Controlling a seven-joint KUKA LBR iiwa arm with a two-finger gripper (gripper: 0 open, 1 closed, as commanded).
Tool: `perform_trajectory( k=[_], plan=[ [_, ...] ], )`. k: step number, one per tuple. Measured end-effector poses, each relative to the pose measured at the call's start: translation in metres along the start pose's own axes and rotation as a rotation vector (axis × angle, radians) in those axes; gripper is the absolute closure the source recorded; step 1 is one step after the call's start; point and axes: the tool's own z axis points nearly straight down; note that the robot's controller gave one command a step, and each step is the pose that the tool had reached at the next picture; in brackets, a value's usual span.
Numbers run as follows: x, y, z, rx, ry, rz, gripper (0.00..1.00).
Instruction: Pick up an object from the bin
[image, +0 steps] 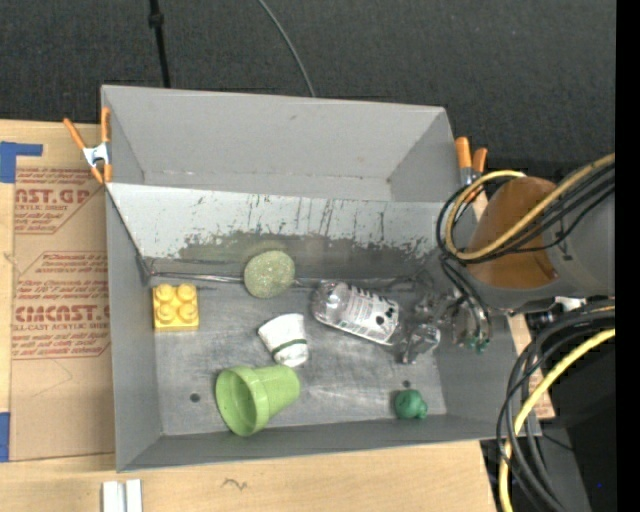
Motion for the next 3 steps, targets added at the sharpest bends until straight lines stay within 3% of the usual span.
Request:
perform_trajectory(
  k=[1, 2, 3],
  plan=[
    [0.0, 0.0, 0.0, 0.0, 0.0, 0.0, 1.0],
    [-0.01, 0.022, -0.042, -0.001, 0.008, 0.006, 1.0],
    [0.0, 0.012, -0.057, -0.002, -0.005, 0.0, 1.0]
  ],
)
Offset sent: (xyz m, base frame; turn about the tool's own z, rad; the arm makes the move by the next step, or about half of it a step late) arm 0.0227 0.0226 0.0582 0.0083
